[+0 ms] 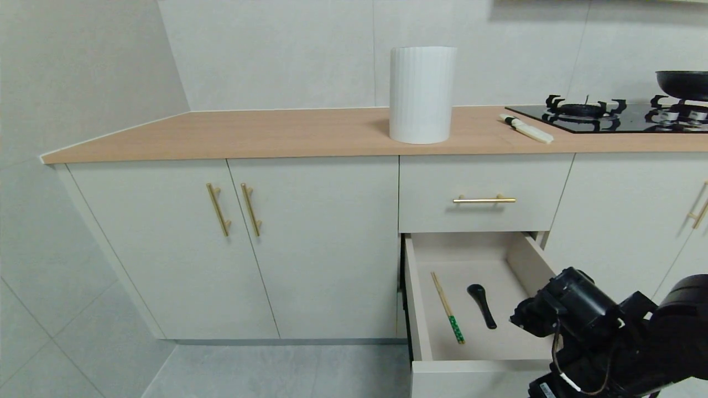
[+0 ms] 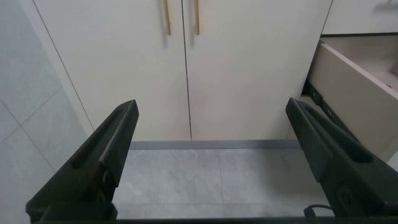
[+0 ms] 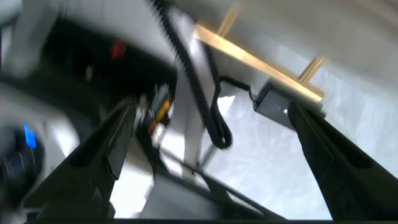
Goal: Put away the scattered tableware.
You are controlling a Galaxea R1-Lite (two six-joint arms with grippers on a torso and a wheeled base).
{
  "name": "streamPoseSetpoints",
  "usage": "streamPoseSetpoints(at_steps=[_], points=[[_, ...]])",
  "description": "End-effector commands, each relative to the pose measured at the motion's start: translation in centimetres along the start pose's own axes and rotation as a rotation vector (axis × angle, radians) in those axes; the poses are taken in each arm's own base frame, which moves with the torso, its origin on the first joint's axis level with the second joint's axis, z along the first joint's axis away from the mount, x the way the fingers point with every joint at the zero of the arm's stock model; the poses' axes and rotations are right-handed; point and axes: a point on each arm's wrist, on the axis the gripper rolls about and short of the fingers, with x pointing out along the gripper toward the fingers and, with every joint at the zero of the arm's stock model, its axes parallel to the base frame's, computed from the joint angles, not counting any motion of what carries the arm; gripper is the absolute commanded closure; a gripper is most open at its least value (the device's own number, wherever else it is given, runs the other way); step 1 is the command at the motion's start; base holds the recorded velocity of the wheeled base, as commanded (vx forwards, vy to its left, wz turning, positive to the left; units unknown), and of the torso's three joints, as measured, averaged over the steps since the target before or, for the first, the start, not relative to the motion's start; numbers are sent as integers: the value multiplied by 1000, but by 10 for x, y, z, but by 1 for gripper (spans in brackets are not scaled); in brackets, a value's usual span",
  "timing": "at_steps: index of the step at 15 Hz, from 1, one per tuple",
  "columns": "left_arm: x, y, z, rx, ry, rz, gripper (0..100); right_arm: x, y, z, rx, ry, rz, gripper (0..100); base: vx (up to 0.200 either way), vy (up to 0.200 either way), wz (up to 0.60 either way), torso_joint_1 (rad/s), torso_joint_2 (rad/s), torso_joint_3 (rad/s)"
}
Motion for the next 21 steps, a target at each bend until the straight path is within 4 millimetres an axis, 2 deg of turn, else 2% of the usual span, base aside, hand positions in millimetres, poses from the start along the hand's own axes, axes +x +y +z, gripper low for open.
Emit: streamPoseSetpoints(at_steps=[1, 6, 9, 12, 13, 21], points=[[0, 0, 0, 0, 0, 0, 0, 17, 0, 10, 45, 35, -39, 0, 0, 0, 0, 0, 0, 0], [0, 0, 0, 0, 0, 0, 0, 27, -2, 22, 121, -42, -103, 0, 0, 0, 0, 0, 0, 0], [0, 0, 0, 0, 0, 0, 0, 26, -7, 31, 147, -119, -152, 0, 0, 0, 0, 0, 0, 0], [0, 0, 0, 0, 0, 0, 0, 26, -22, 51, 196, -178, -201, 0, 0, 0, 0, 0, 0, 0], [0, 0, 0, 0, 0, 0, 0, 26, -32, 63, 231, -202, -217, 0, 0, 0, 0, 0, 0, 0], [0, 0, 0, 0, 0, 0, 0, 65, -64, 133, 264, -265, -286, 0, 0, 0, 0, 0, 0, 0]])
